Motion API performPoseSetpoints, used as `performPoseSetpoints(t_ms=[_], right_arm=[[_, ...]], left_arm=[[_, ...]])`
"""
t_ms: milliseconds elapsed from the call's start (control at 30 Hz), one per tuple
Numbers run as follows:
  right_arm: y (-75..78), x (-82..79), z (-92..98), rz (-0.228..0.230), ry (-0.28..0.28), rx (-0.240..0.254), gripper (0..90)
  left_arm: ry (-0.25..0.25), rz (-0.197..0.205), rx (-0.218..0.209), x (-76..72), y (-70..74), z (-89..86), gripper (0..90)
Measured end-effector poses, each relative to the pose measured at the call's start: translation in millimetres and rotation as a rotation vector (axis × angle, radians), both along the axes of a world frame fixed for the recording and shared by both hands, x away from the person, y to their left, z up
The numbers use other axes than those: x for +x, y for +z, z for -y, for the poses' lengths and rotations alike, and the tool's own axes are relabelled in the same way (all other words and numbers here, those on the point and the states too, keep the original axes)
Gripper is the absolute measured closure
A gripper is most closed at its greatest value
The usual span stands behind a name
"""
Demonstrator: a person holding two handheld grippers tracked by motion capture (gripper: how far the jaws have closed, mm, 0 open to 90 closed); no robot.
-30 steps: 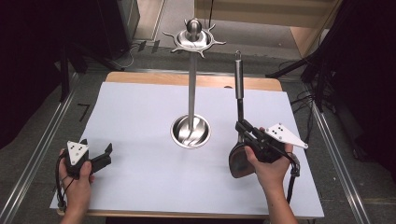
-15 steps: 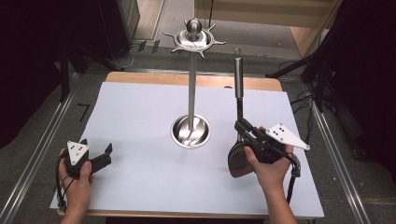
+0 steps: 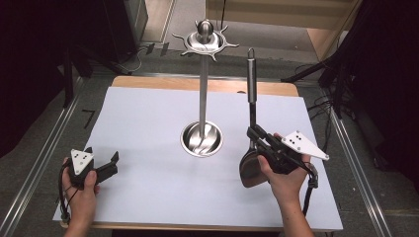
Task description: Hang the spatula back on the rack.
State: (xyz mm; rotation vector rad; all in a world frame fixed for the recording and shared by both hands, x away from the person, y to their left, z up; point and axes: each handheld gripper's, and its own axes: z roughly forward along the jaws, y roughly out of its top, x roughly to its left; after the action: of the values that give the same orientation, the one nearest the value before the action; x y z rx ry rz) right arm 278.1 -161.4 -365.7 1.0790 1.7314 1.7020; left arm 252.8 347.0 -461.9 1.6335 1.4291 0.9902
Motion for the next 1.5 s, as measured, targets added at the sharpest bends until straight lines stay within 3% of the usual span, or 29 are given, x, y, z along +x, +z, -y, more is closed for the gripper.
performPoseSetpoints(t_ms=[733,1500], right_arm=[[15.3,-5.9,-10.8,0.052,0.042,0.009,77.0],[13.0,-1.1,-20.6,0.046,0.059,-0.004,77.0]], left_arm=[[0.001,0.003,0.002,-0.3,-0.1,0.4,13.9],[0.001,0.01,0.002,-0.8,-0.1,0.2,13.9]])
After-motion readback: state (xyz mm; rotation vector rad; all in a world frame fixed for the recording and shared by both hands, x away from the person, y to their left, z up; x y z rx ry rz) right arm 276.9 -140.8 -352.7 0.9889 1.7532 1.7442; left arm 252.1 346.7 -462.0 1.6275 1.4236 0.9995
